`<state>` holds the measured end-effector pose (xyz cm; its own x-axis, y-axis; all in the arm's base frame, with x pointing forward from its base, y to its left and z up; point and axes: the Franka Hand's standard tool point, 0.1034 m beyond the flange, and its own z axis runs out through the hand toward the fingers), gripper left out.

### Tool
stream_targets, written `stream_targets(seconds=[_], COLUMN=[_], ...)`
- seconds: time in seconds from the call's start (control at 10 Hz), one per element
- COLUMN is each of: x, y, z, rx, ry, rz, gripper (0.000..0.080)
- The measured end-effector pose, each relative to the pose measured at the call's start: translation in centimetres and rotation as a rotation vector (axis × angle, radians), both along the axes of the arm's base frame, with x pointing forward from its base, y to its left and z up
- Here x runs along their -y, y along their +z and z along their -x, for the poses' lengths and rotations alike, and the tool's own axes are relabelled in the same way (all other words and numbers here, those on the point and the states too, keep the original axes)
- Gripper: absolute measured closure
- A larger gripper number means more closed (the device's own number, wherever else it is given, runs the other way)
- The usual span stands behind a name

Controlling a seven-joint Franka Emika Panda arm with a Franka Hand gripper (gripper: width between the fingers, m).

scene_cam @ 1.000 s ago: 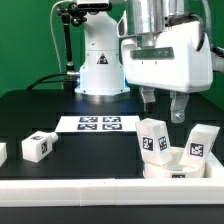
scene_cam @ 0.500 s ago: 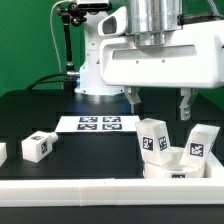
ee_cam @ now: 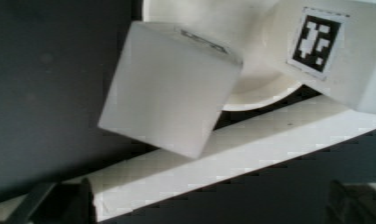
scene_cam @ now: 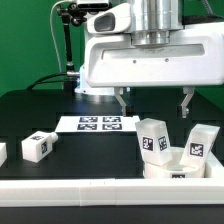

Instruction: Assemble stool

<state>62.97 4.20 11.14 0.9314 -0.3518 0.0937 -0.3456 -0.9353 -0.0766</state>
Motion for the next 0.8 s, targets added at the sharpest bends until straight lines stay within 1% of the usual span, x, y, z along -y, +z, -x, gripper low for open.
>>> stream_targets(seconds=[0.2, 0.3, 0.5, 0.6, 0.7, 0.8], x=[0.1, -0.2, -0.8, -1.1, -1.5, -1.5], y=[0.0, -0.1, -0.5, -0.6, -0.6, -0.6], z=[0.0, 0.1, 0.4, 0.4, 0.6, 0.7], rx=[0.003, 0.006, 0.012, 0.013, 0.017, 0.016], ry=[0.131, 0.287, 0.535, 0.585, 0.706, 0.759], rz=[0.02, 0.038, 0.056, 0.057, 0.066, 0.075], gripper=[0.0151, 0.0151, 0.0151, 0.0151, 0.0151, 0.0151])
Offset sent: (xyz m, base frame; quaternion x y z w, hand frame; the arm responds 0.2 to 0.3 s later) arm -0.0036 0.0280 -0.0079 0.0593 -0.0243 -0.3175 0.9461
